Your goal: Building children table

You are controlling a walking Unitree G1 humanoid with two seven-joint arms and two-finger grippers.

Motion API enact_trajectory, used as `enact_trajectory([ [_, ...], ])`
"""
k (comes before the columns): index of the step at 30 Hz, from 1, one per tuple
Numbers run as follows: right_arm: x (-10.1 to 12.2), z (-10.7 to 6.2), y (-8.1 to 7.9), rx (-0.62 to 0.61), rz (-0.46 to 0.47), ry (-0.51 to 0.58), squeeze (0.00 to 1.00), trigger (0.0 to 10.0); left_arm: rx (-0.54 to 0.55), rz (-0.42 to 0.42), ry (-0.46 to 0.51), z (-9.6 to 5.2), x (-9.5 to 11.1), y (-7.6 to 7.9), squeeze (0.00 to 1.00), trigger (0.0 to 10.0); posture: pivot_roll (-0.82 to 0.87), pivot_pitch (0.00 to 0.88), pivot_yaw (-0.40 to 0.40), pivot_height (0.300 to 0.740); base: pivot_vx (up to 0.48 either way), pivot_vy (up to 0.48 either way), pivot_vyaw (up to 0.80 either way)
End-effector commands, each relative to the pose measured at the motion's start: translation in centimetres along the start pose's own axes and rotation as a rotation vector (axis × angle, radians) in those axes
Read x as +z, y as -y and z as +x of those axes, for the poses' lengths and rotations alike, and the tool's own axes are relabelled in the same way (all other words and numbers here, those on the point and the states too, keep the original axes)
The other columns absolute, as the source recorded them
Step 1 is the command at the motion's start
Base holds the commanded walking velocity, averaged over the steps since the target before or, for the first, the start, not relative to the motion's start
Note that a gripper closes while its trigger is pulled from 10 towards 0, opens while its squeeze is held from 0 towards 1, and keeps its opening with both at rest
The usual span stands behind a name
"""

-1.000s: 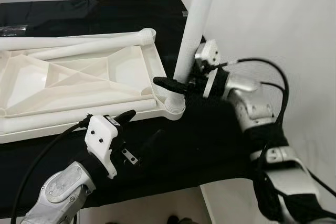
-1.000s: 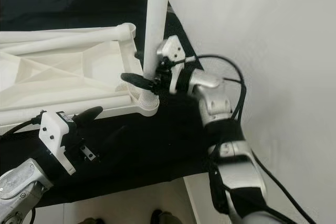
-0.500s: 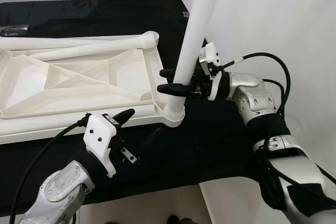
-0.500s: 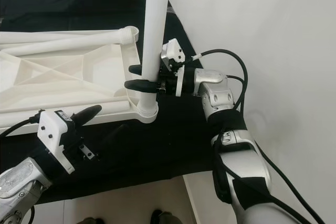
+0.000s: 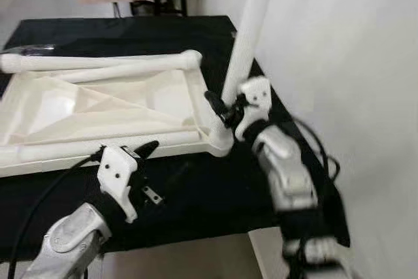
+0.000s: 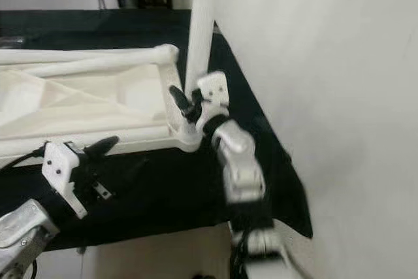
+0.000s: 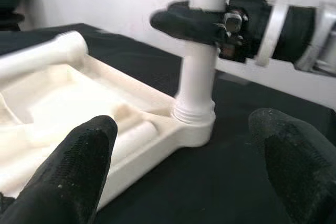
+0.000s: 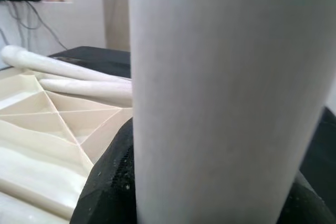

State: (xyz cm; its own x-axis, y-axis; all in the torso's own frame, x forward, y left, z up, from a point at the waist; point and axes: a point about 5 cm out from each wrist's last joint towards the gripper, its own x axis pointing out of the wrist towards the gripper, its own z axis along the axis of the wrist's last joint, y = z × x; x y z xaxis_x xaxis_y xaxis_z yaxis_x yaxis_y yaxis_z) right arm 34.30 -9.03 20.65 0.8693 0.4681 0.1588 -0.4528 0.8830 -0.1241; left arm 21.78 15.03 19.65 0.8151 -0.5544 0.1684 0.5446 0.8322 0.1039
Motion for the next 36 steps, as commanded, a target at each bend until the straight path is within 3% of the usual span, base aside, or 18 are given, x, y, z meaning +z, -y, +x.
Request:
enact_trajectory([
  [1,-3.1,-0.3,-0.7,0.051,-0.053,-0.167,0.00,0.0,-0.026,-0.004,-0.016,-0.1,-0.3,0.3,0.00,10.0,0.09,0.170,-0.086,0.740,0.000,0.000,0.00],
  [3,-2.6,0.3,-0.3,0.061,-0.065,-0.155,0.00,0.0,-0.024,-0.010,-0.011,-0.1,-0.3,0.4,0.00,10.0,0.09,0.167,-0.088,0.740,0.000,0.000,0.00],
  [4,-2.2,0.6,0.1,0.064,-0.067,-0.151,0.00,7.6,-0.022,-0.015,-0.005,-0.1,-0.3,0.4,0.00,10.0,0.08,0.170,-0.092,0.740,0.000,0.000,0.00],
  [5,-2.2,0.6,0.1,0.064,-0.067,-0.151,0.00,7.6,-0.022,-0.015,-0.005,-0.1,-0.3,0.4,0.00,10.0,0.08,0.170,-0.092,0.740,0.000,0.000,0.00],
  [6,-1.7,1.0,0.3,0.094,-0.057,-0.134,0.00,10.0,-0.018,-0.012,-0.010,-0.1,-0.4,0.3,0.00,10.0,0.08,0.167,-0.086,0.740,0.000,0.000,0.00],
  [7,-1.0,1.1,0.7,0.110,-0.055,-0.112,0.62,10.0,-0.011,-0.010,-0.012,-0.2,-0.5,0.2,0.00,10.0,0.09,0.168,-0.073,0.740,0.000,0.000,0.00],
  [9,-1.0,1.1,0.7,0.110,-0.055,-0.112,0.62,10.0,-0.011,-0.010,-0.012,-0.2,-0.5,0.2,0.00,10.0,0.09,0.168,-0.073,0.740,0.000,0.000,0.00],
  [10,0.0,1.4,0.6,0.174,-0.016,-0.071,1.00,10.0,-0.007,-0.010,-0.014,-0.3,-0.5,0.2,0.00,10.0,0.08,0.173,-0.071,0.740,0.000,0.000,0.00],
  [12,1.8,1.5,0.0,0.329,0.012,0.017,1.00,10.0,-0.005,-0.014,-0.013,-0.2,-0.5,0.2,0.00,10.0,0.08,0.167,-0.070,0.740,0.000,0.000,0.00],
  [13,2.7,1.4,-0.3,0.427,0.022,0.055,0.83,10.0,-0.007,-0.015,-0.013,0.0,-0.5,0.2,0.00,10.0,0.08,0.174,-0.069,0.740,0.000,0.000,0.00],
  [15,3.2,1.3,-0.5,0.483,0.023,0.075,0.83,10.0,-0.008,-0.014,-0.013,0.1,-0.5,0.2,0.00,10.0,0.08,0.174,-0.069,0.740,0.000,0.000,0.00],
  [16,3.7,1.3,-0.5,0.562,-0.001,0.096,0.00,10.0,-0.011,-0.015,-0.011,0.1,-0.5,0.3,0.00,10.0,0.08,0.177,-0.073,0.740,0.000,0.000,0.00],
  [21,4.1,1.8,0.1,0.839,-0.070,0.061,0.00,10.0,-0.010,-0.003,-0.021,0.1,-0.4,0.3,0.00,10.0,0.12,0.179,-0.077,0.740,0.000,0.000,0.00],
  [27,4.7,3.0,0.8,0.950,-0.054,0.021,0.00,10.0,-0.012,0.017,-0.037,-0.1,-0.3,0.2,0.00,10.0,0.15,0.191,-0.088,0.740,0.000,0.000,0.00],
  [28,5.0,3.2,1.0,0.982,-0.044,0.015,0.00,2.9,-0.016,0.017,-0.034,-0.1,-0.2,0.2,0.00,10.0,0.15,0.194,-0.092,0.740,0.000,0.000,0.00],
  [29,5.0,3.2,1.0,0.982,-0.044,0.015,0.00,2.9,-0.016,0.017,-0.034,-0.1,-0.2,0.2,0.00,10.0,0.15,0.194,-0.092,0.740,0.000,0.000,0.00],
  [30,5.3,3.2,1.4,1.010,-0.029,0.009,0.00,0.0,-0.018,0.019,-0.032,-0.1,-0.1,0.2,0.00,10.0,0.15,0.197,-0.091,0.740,0.000,0.000,0.00],
  [36,4.6,3.0,2.2,1.029,-0.019,-0.038,0.00,0.0,-0.018,0.025,-0.028,-0.1,0.0,0.3,0.00,10.0,0.15,0.200,-0.092,0.740,0.000,0.000,0.00],
])
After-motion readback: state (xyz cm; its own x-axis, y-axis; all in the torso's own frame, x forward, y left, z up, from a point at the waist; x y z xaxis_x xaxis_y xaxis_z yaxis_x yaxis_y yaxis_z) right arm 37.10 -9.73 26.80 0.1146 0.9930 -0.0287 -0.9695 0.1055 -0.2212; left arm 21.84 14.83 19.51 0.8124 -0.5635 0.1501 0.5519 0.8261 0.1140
